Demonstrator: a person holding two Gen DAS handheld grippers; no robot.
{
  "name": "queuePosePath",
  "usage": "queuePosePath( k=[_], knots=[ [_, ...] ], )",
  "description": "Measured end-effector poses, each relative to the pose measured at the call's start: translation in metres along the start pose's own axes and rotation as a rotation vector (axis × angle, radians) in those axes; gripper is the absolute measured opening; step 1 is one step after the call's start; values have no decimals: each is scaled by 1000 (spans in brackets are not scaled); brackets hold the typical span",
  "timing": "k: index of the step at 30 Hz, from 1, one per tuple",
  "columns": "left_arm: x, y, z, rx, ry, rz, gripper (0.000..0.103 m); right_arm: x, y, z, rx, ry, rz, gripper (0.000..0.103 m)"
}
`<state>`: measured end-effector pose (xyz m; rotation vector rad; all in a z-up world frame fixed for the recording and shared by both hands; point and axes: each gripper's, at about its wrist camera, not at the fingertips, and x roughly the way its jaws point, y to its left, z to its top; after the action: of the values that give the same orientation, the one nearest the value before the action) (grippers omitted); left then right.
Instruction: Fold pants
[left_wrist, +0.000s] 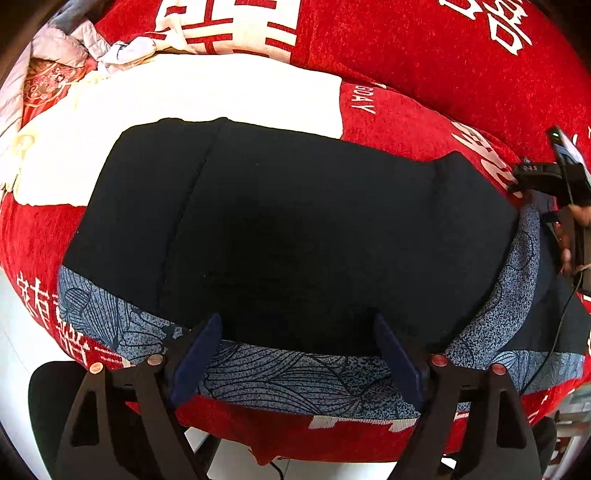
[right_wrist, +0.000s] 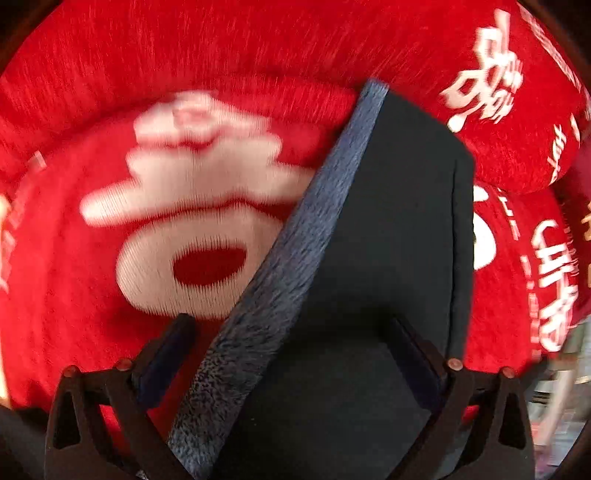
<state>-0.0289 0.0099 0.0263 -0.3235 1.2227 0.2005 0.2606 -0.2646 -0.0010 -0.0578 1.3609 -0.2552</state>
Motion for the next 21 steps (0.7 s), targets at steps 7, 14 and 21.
queuePosePath(
  k=[7, 14, 21],
  knots=[
    [-14, -23, 6, 73, -25, -51, 86, -56, -55, -45, 91, -116, 102, 12],
    [-23, -56, 9, 160, -21, -112, 86, -125, -147, -178, 299, -329, 180, 6],
    [-9, -118, -7, 292, 48, -151, 86, -68, -199, -244, 337, -252, 237, 16]
  ],
)
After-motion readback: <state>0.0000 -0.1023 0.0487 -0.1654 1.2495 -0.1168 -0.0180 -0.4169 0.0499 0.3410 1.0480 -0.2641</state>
